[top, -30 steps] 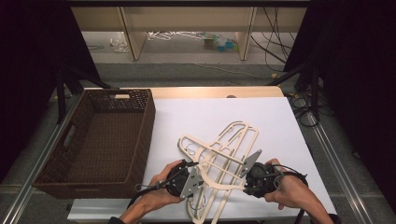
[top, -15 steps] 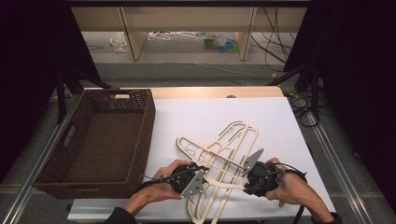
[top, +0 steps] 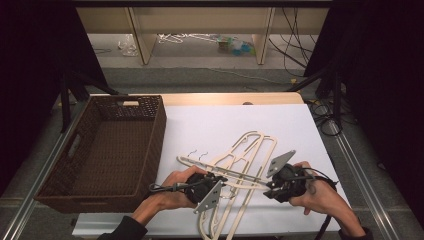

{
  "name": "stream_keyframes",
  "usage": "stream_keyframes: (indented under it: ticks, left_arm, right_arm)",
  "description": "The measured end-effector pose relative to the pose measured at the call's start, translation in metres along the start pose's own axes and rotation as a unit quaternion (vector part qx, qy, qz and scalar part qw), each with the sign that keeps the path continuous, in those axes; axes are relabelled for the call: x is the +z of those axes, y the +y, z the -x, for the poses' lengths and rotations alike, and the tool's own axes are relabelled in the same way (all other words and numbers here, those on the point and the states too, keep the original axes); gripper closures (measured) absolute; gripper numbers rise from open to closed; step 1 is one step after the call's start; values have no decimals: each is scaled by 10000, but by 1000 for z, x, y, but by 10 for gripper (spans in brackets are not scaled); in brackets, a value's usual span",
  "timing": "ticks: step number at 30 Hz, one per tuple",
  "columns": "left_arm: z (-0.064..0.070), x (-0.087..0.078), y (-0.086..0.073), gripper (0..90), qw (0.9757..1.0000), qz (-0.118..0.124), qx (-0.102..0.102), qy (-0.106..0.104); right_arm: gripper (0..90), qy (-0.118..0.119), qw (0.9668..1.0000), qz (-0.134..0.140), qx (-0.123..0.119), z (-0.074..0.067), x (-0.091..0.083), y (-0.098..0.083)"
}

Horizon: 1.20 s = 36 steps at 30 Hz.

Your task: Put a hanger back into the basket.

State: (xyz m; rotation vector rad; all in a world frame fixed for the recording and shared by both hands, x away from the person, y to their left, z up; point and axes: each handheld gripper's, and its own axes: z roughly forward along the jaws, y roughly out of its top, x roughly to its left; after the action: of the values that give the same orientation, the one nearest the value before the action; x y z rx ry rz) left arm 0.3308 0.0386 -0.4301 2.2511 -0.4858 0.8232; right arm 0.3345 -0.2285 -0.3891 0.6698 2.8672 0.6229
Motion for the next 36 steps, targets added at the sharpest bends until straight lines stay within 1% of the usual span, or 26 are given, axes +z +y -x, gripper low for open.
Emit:
stream_keyframes:
  ticks: [1, 2, 3, 5, 6, 10, 12, 13, 15, 16, 17, 18, 19, 22, 25, 26, 27, 28, 29, 30, 31, 32, 33, 34, 35, 36]
  left_arm:
    - [-3, 0, 0, 859, 10000, 45, 46, 12]
    - [-11, 0, 2, 858, 9992, 87, 399, 51]
    - [-6, -3, -2, 858, 9998, -83, -103, 154]
    - [-12, -6, -4, 858, 9993, -218, -114, 294]
    - [-12, -6, -4, 858, 9993, -218, -114, 294]
    - [-24, -13, -5, 858, 9976, -448, -383, 365]
    - [-36, -18, -7, 858, 9941, -666, -670, 536]
    - [-36, -18, -7, 858, 9941, -666, -670, 536]
    - [-49, -25, -7, 858, 9889, -788, -1073, 662]
    - [-49, -25, -7, 858, 9889, -788, -1073, 662]
    - [-55, -29, -8, 858, 9862, -809, -1272, 683]
    - [-61, -32, -9, 858, 9796, -605, -1766, 743]
    - [-61, -32, -9, 859, 9796, -605, -1766, 743]
    - [-75, -44, -11, 858, 9654, -243, -2519, 631]
    - [-86, -58, -11, 859, 9511, 5, -3017, 662]
    - [-89, -62, -12, 859, 9482, 54, -3105, 662]
    - [-92, -67, -11, 859, 9381, 211, -3395, 650]
    - [-95, -71, -12, 859, 9358, 235, -3462, 618]
    - [-98, -75, -11, 859, 9271, 333, -3685, 608]
    - [-101, -79, -11, 859, 9209, 368, -3837, 580]
    - [-104, -85, -11, 859, 9121, 461, -4037, 540]
    - [-107, -89, -11, 859, 9071, 533, -4146, 496]
    - [-109, -94, -12, 859, 8970, 630, -4352, 450]
    - [-112, -99, -12, 859, 8896, 733, -4490, 415]
    - [-114, -104, -13, 859, 8833, 806, -4602, 382]
    - [-116, -109, -14, 859, 8774, 847, -4708, 365]
  right_arm:
    - [603, -133, 9998, 100, 136, 2, -5, 0]
    - [565, -187, 9995, 217, 160, 4, -9, 1]
    - [501, -350, 9982, 409, 254, 4, -14, 1]
    - [408, -619, 9927, 935, 433, 8, -31, 5]
    - [408, -619, 9927, 935, 433, 8, -31, 5]
    - [361, -828, 9839, 1414, 717, 7, -49, 5]
    - [333, -902, 9779, 1682, 857, 6, -54, 4]
    - [333, -902, 9779, 1682, 857, 6, -54, 4]
    - [310, -951, 9738, 1755, 1092, 3, -53, 2]
    - [310, -951, 9738, 1755, 1092, 3, -53, 2]
    - [302, -887, 9739, 1770, 1115, 2, -51, 2]
    - [288, -823, 9727, 1840, 1153, 1, -47, -1]
    - [288, -823, 9727, 1840, 1153, 1, -47, -1]
    - [288, -880, 9732, 1790, 1141, -1, -39, -2]
    - [288, -792, 9747, 1742, 1160, -2, -30, -3]
    - [288, -790, 9748, 1740, 1153, -4, -28, -3]
    - [289, -743, 9757, 1731, 1116, -6, -24, -3]
    - [289, -743, 9757, 1731, 1116, -6, -24, -3]
    - [291, -736, 9762, 1698, 1132, -8, -23, -4]
    - [291, -768, 9747, 1781, 1110, -9, -21, -4]
    - [290, -655, 9771, 1686, 1124, -10, -21, -4]
    - [290, -652, 9773, 1699, 1087, -11, -19, -4]
    - [290, -627, 9772, 1686, 1128, -12, -19, -4]
    - [290, -627, 9772, 1686, 1128, -12, -19, -4]
    - [290, -686, 9753, 1784, 1109, -13, -16, -4]
    - [290, -595, 9778, 1692, 1086, -13, -18, -4]
